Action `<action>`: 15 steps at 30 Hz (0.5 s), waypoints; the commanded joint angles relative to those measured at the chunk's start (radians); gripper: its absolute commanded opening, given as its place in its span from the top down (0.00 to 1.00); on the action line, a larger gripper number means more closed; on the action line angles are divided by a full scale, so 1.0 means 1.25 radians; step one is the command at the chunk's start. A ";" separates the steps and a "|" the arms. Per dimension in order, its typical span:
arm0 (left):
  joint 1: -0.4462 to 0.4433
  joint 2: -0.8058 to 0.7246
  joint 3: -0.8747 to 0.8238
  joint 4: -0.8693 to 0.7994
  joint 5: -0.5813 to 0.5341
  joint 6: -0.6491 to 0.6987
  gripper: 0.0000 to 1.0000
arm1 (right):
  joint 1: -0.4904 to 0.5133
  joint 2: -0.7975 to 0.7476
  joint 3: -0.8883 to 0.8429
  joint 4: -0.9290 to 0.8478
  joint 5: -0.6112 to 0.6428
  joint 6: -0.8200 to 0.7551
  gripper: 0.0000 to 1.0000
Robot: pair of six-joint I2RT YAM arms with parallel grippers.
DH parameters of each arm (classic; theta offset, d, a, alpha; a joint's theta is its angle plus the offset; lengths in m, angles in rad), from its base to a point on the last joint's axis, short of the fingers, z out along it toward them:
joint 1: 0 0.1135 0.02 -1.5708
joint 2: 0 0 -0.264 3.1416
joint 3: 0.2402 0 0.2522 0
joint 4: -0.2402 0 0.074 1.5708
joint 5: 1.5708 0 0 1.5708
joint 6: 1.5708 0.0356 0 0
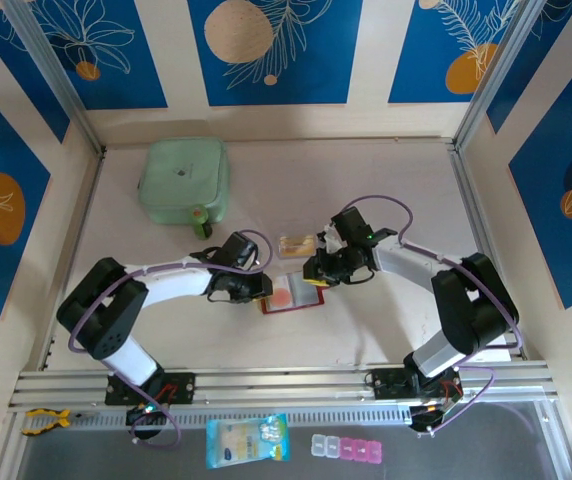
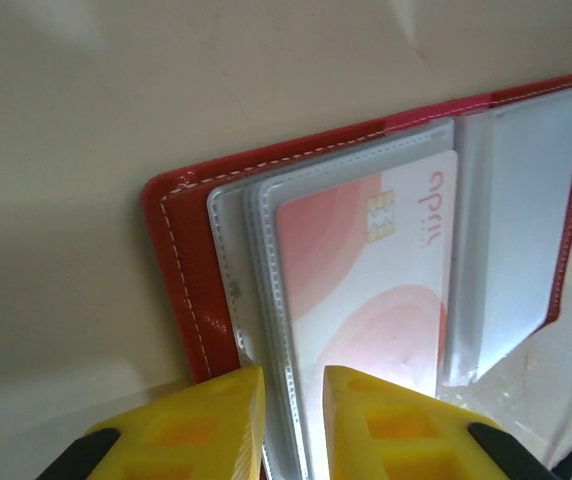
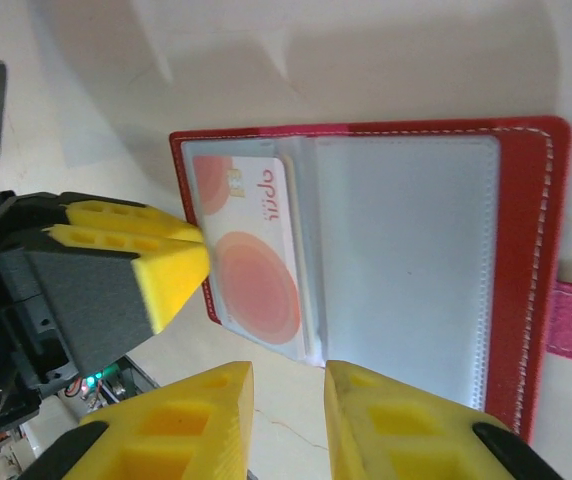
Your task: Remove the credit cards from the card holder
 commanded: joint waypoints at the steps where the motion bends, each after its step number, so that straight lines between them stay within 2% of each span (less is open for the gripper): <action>1: 0.008 0.012 0.012 -0.038 -0.033 0.030 0.78 | 0.017 0.020 0.024 -0.002 -0.017 0.021 0.74; 15: 0.013 0.037 0.029 -0.051 -0.030 0.047 0.85 | 0.065 0.101 0.054 0.057 -0.036 0.050 0.78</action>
